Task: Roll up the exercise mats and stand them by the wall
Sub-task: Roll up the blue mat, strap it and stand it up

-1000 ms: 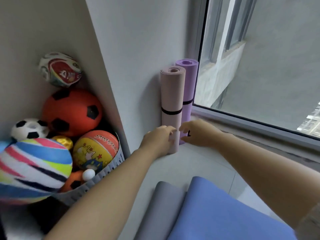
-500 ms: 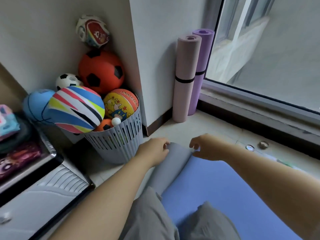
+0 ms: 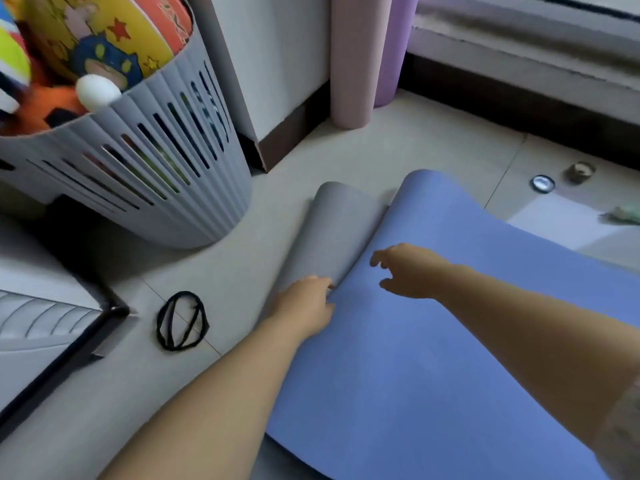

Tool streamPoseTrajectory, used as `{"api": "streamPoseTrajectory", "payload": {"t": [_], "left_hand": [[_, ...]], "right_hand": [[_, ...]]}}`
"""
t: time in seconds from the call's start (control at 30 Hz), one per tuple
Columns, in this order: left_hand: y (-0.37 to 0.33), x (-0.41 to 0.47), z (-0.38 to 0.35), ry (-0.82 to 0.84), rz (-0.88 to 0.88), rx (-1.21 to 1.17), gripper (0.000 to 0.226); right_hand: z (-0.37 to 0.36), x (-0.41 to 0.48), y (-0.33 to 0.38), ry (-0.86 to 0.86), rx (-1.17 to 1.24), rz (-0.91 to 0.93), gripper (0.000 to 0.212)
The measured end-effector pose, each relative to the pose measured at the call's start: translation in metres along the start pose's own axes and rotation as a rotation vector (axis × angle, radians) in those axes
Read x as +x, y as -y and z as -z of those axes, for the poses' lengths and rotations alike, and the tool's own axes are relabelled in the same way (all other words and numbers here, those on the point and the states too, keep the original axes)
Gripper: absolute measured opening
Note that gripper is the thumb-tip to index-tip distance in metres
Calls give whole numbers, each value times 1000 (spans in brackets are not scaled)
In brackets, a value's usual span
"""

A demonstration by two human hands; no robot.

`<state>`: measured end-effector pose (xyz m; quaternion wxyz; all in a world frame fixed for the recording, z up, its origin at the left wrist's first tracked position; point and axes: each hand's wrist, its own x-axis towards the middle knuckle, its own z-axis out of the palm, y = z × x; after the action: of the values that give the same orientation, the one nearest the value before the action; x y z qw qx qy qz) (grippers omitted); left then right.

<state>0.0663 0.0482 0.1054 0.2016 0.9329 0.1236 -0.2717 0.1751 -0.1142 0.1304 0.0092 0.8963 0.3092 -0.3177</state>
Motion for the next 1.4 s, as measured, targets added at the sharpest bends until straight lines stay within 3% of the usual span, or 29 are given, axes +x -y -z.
{"api": "streamPoseTrajectory", "payload": {"t": [0.2, 0.3, 0.37, 0.5, 0.7, 0.83, 0.9, 1.07, 1.23, 1.4], "left_hand": [[25, 21, -106, 131, 194, -196, 110], [25, 21, -134, 140, 251, -183, 125], [19, 22, -144, 148, 270, -254, 116], [2, 19, -128, 194, 162, -347, 57], [-51, -27, -56, 108, -216, -142, 27], [-99, -94, -10, -100, -474, 157, 26], [-113, -131, 9, -217, -554, 276, 34], [-124, -220, 83, -574, -569, 506, 45], [-113, -293, 154, -1087, -594, 673, 46], [-95, -367, 205, -1413, -569, 795, 27]], "right_hand": [[-87, 30, -2, -34, -16, 62, 64], [-111, 26, -5, -27, -54, 77, 68], [-118, 20, -7, -27, -80, 86, 70], [-103, -2, -13, -68, -219, 108, 83], [-45, -65, -29, -109, -415, -1, 84], [8, -144, -26, -227, -529, -107, 91], [38, -186, -19, -273, -619, -132, 84], [103, -297, 16, -460, -691, -233, 56], [132, -386, 66, -720, -471, -288, 27], [124, -453, 125, -904, -263, -235, 21]]}}
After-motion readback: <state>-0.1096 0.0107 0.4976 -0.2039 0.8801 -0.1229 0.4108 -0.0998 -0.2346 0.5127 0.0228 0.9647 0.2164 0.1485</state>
